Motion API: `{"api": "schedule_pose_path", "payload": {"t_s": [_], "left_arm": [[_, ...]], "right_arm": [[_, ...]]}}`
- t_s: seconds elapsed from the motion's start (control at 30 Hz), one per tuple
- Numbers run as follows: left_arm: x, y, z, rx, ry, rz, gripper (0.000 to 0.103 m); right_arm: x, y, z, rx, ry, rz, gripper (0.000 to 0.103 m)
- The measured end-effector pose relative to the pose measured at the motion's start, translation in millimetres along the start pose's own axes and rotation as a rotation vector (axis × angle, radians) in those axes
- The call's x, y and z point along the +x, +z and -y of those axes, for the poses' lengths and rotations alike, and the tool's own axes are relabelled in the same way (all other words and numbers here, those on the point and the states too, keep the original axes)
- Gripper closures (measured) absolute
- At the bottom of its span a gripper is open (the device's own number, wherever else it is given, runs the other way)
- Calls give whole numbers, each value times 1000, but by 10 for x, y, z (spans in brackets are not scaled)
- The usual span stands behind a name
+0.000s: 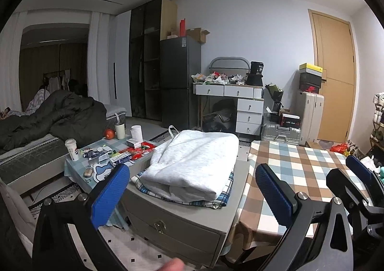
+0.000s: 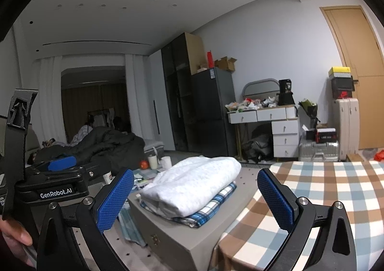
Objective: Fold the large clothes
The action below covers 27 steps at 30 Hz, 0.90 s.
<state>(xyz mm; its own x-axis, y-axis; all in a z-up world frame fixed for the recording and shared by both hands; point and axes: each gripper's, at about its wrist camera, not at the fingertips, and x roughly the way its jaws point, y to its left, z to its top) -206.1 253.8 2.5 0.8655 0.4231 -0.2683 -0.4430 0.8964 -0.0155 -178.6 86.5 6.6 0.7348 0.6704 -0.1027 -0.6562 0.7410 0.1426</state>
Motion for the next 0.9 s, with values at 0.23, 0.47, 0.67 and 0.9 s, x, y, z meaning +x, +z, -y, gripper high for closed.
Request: {"api": "schedule_pose_path", "payload": {"t_s": [0.23,0.47,0.67,0.9], "left_arm": [[-11,9,13,-3,-15,-4,1],[23,5,26,7,-12,-27,1],[-12,-12,67,21,-12,-29,1],[-28,-11,64,24,-9,-27,1]], "right_arm": [[18,-26,14,9,1,-18,0],[-28,-29,40,20,-2,-9,0],[-16,-48,49,28,3,-23,0],[-5,-54,64,35,-3,-29,0]]}}
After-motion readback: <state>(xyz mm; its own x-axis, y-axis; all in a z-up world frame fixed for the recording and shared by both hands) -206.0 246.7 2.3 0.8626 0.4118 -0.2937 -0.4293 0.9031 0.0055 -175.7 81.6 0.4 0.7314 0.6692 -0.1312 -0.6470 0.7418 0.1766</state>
